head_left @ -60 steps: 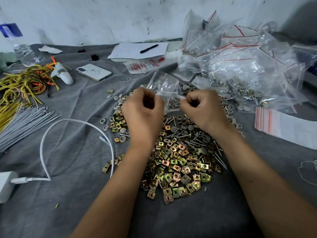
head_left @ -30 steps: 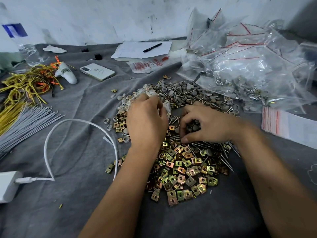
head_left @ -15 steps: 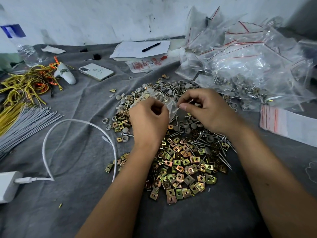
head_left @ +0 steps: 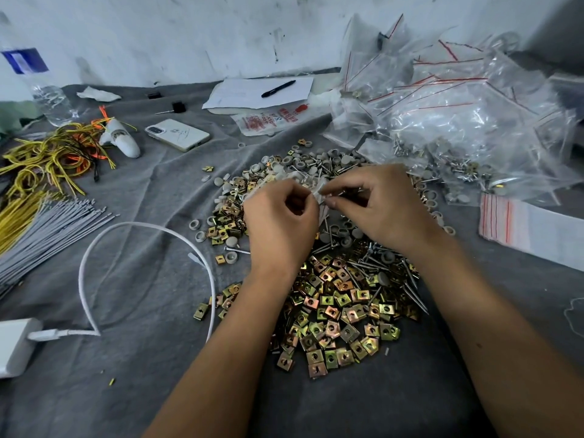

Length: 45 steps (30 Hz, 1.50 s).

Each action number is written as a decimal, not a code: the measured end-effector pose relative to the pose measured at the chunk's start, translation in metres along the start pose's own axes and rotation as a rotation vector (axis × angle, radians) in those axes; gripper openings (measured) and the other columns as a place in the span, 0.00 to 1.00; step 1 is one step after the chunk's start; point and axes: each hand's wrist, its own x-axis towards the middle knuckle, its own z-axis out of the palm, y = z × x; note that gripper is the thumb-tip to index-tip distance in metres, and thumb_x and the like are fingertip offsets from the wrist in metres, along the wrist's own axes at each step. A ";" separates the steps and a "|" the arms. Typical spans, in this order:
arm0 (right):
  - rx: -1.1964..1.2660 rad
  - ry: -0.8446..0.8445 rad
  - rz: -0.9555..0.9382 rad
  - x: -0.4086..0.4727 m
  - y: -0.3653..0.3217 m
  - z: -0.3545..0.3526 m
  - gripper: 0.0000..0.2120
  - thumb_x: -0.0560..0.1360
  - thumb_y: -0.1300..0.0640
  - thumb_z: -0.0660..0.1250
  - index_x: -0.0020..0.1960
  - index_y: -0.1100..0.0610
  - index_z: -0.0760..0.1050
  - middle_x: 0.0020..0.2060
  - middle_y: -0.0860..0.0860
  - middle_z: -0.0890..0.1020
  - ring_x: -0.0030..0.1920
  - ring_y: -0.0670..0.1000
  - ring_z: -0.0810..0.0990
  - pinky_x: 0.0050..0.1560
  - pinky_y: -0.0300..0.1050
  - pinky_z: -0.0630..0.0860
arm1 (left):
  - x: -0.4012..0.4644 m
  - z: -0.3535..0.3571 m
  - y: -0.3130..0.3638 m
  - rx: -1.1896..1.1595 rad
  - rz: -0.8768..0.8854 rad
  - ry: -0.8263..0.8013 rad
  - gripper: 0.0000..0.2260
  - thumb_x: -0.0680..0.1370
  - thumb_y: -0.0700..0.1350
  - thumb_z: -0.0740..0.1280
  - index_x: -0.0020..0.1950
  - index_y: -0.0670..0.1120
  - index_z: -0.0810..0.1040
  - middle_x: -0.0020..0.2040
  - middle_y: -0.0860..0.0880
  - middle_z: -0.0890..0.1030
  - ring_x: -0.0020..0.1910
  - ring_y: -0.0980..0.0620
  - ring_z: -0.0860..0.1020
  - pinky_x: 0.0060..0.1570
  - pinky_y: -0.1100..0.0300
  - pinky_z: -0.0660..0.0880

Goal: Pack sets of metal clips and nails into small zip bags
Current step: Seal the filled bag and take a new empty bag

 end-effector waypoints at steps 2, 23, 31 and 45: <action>0.032 0.070 0.030 0.000 0.000 -0.001 0.11 0.73 0.56 0.79 0.54 0.50 0.85 0.45 0.42 0.86 0.46 0.38 0.84 0.50 0.38 0.82 | 0.000 0.000 -0.001 0.002 -0.004 0.005 0.05 0.74 0.38 0.72 0.39 0.45 0.85 0.33 0.53 0.81 0.32 0.55 0.79 0.35 0.55 0.78; 0.202 0.005 0.017 -0.002 0.003 0.000 0.04 0.79 0.63 0.70 0.53 0.59 0.82 0.41 0.46 0.86 0.36 0.43 0.85 0.34 0.34 0.79 | 0.007 -0.007 0.004 -0.170 -0.118 0.188 0.09 0.76 0.39 0.74 0.41 0.53 0.83 0.34 0.56 0.82 0.31 0.60 0.78 0.32 0.69 0.73; 0.254 0.030 -0.037 -0.003 -0.003 0.002 0.03 0.79 0.63 0.72 0.51 0.61 0.79 0.39 0.46 0.86 0.35 0.45 0.86 0.32 0.37 0.80 | 0.004 -0.007 0.005 -0.111 0.000 0.188 0.05 0.75 0.37 0.73 0.42 0.46 0.85 0.36 0.53 0.83 0.34 0.56 0.80 0.35 0.62 0.78; 0.226 0.028 0.005 -0.001 0.000 0.005 0.14 0.72 0.63 0.78 0.56 0.55 0.83 0.45 0.46 0.87 0.44 0.44 0.87 0.44 0.47 0.85 | 0.001 -0.004 0.003 -0.012 0.098 0.152 0.02 0.75 0.37 0.74 0.43 0.43 0.86 0.37 0.50 0.83 0.36 0.55 0.80 0.38 0.59 0.78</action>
